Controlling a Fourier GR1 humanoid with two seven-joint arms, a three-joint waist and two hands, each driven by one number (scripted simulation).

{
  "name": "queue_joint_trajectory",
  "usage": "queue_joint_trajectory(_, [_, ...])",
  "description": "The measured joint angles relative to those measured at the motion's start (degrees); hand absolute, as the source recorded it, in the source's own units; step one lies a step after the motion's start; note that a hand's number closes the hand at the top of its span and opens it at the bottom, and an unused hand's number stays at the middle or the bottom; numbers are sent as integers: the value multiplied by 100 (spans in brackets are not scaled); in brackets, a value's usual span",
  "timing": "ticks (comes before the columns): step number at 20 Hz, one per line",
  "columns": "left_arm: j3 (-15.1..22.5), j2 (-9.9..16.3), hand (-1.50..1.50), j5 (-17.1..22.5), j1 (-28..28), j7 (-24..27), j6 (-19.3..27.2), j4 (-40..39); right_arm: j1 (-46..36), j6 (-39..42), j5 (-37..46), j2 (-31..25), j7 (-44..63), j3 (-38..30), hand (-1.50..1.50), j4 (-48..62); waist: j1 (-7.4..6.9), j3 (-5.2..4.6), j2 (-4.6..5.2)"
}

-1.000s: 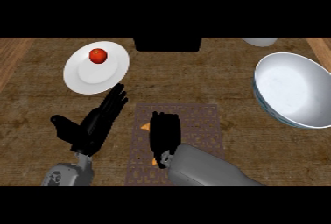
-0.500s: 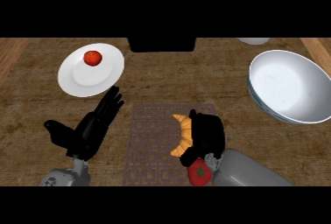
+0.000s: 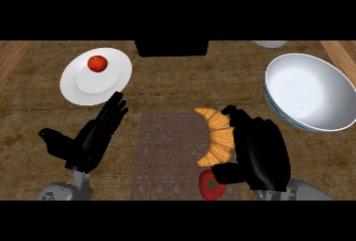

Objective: Pick the croissant from the placemat and place it in the bowl

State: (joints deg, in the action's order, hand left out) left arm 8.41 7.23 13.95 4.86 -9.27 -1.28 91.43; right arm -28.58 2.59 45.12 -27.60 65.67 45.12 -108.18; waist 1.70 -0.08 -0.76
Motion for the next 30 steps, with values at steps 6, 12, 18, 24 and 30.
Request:
queue_joint_trajectory(6, [-12,-20,0,-9,38,-2,-26,-56,-146,521,297,-214,210,-613,150,-1193,-7,-6,3])
queue_joint_trajectory(12, [-69,-25,0,-1,149,106,-127,-249,-361,973,145,-299,141,-1500,150,-1563,-66,-6,34])
queue_joint_trajectory(18, [-1,-81,0,-84,198,47,-112,-198,-362,1180,116,-392,-241,-2375,150,-1289,-131,1,59])
queue_joint_trajectory(24, [-8,-101,0,-104,175,100,-194,-230,-461,1183,-112,-486,-858,-3414,150,-346,-187,6,79])
queue_joint_trajectory(30, [-3,-188,0,-183,234,53,-168,-236,-415,554,82,-528,-1970,-4025,150,1051,-214,9,90])
